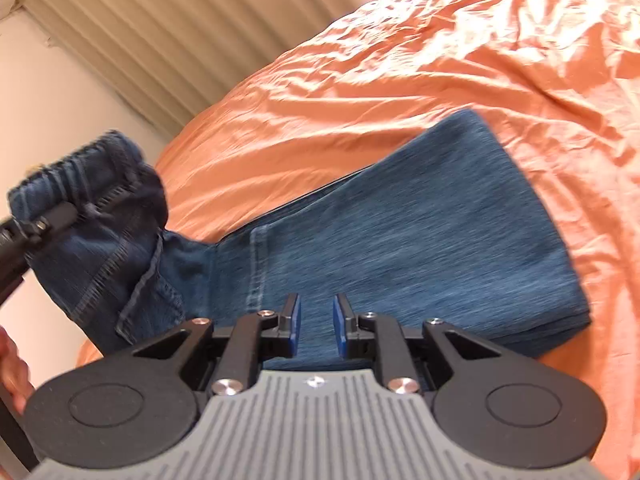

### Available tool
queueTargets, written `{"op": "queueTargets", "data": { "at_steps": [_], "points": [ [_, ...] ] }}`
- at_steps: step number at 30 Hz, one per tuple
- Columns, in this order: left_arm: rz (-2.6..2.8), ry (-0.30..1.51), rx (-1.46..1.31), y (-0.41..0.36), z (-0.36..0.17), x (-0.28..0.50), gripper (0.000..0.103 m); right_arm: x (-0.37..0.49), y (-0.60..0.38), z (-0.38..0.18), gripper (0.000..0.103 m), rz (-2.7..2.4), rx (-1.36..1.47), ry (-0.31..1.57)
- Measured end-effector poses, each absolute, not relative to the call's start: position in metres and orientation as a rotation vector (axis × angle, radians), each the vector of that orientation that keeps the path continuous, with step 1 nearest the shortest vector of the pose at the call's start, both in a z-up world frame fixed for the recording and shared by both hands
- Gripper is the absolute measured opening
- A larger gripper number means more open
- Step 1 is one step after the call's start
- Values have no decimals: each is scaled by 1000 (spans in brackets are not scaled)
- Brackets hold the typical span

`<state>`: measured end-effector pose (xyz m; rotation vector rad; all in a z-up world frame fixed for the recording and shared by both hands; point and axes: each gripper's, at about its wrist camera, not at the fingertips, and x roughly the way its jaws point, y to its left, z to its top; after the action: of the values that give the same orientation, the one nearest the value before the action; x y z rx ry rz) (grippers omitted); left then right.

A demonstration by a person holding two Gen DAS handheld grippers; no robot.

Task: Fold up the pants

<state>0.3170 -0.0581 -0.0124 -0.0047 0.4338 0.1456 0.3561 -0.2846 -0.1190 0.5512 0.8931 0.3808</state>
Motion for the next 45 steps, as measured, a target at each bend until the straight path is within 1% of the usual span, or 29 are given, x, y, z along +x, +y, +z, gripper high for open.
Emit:
{"op": "queueTargets", "data": {
  "at_steps": [3,7,10,11,12,14,15,17,18,19,21,26,32,35,36,37,38,39,40,42,45],
  "points": [
    [91,526,67,-100,-47,336,24,359,-305,-124,15,359,606,895],
    [18,683,156,-142,-95,337,24,363,-328,-135,14,322,679,902],
    [-31,789,124,-142,-108,328,30,371,-332,-145,15,303,698,925],
    [-66,832,87,-138,-108,329,35,372,-333,-147,15,304,702,931],
    [-111,871,24,-130,-105,326,46,375,-333,-149,15,310,708,935],
    [-188,931,-92,-121,-104,327,56,379,-331,-151,17,321,719,936],
    [-217,951,-137,-116,-103,328,57,383,-329,-151,20,324,719,933],
    [-287,970,-223,-103,-98,329,58,381,-328,-150,26,341,724,923],
    [-311,972,-263,-97,-95,329,58,381,-328,-150,26,353,729,922],
    [-319,964,-287,-90,-90,328,58,381,-328,-150,27,366,737,921],
    [-309,928,-300,-74,-76,324,57,381,-326,-148,33,392,752,915],
    [-188,866,-196,-35,-55,318,57,389,-311,-144,34,482,755,912],
    [-82,877,-152,16,-63,298,57,414,-288,-152,37,494,673,939],
    [-58,896,-170,39,-69,286,57,424,-279,-165,38,529,703,997],
    [-49,900,-181,46,-70,282,57,425,-274,-168,42,534,697,1010],
    [-42,901,-191,52,-71,278,57,426,-270,-168,43,529,681,1012],
    [-37,902,-199,57,-72,275,57,425,-267,-167,41,521,663,1006],
    [-31,902,-208,63,-72,270,57,423,-266,-164,21,514,641,996],
    [-24,902,-214,67,-72,266,57,420,-266,-159,11,508,629,979],
    [-13,900,-221,75,-70,259,57,411,-267,-144,6,531,622,923],
    [-3,894,-250,85,-67,251,57,389,-271,-113,4,586,615,824]
  ]
}}
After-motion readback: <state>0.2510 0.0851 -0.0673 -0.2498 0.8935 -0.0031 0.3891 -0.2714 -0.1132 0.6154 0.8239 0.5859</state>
